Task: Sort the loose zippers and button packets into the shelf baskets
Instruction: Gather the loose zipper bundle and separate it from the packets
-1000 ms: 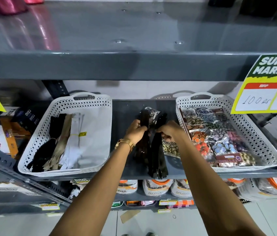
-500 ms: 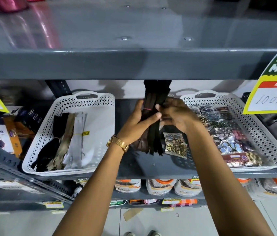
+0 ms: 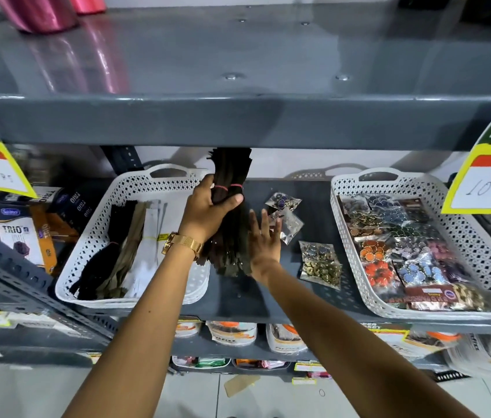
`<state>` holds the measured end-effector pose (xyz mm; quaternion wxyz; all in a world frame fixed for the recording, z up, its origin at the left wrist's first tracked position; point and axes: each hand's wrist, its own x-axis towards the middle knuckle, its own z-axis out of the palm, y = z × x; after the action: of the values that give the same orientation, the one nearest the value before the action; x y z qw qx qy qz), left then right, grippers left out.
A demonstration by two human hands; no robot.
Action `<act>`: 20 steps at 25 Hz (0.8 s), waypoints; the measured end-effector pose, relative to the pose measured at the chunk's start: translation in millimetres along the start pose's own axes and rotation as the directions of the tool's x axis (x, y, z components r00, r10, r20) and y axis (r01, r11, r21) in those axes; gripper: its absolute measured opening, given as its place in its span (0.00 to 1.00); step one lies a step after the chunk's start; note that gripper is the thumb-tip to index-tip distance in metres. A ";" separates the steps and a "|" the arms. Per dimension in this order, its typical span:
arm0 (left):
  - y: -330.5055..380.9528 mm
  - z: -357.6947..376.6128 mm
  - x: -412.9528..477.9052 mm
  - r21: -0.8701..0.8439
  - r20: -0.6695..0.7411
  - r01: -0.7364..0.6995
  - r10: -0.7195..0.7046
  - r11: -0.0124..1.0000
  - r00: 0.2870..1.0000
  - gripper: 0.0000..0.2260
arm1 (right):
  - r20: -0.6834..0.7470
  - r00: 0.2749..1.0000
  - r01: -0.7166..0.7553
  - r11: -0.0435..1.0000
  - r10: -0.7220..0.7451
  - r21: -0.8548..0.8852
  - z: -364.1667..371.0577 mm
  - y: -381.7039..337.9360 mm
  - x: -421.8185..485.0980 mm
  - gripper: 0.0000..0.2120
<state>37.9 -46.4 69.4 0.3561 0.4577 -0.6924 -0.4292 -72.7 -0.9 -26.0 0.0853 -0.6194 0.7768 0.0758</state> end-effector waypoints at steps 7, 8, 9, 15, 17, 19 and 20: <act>-16.4 8.0 -8.6 -0.024 0.037 0.088 -0.087 0.996 0.996 0.18 | -0.109 0.994 -0.020 0.998 0.026 0.052 32.7 52.8 -36.3 0.38; -19.1 11.3 -9.6 0.006 0.028 0.090 -0.090 0.996 0.996 0.17 | -0.126 0.992 -0.006 0.995 0.018 0.095 31.1 60.5 -40.3 0.40; -21.4 17.0 -10.3 0.071 0.017 0.088 -0.089 0.994 0.996 0.18 | -0.175 0.985 0.019 0.990 0.006 0.141 25.7 66.8 -39.3 0.42; -35.1 77.5 -6.9 0.453 0.110 0.167 -0.240 0.876 0.964 0.25 | -0.230 0.973 0.027 0.979 0.021 0.204 -18.8 108.7 37.7 0.33; -42.7 84.7 -4.3 0.472 0.122 0.207 -0.296 0.857 0.947 0.23 | -0.104 0.994 0.051 0.991 -0.038 0.125 -9.9 117.6 47.8 0.37; -50.0 85.3 -1.2 0.479 0.093 0.238 -0.319 0.845 0.943 0.21 | -0.074 0.997 0.037 0.991 -0.027 0.133 6.4 122.2 44.5 0.40; -53.7 82.8 -1.0 0.481 0.067 0.248 -0.317 0.841 0.946 0.21 | -0.087 0.996 -0.001 0.986 0.016 0.170 13.2 121.4 37.8 0.40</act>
<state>-17.5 -34.7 -11.4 0.1176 0.5948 -0.7236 -0.3299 -198.8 -6.9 -45.9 0.1028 -0.6093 0.7860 -0.0177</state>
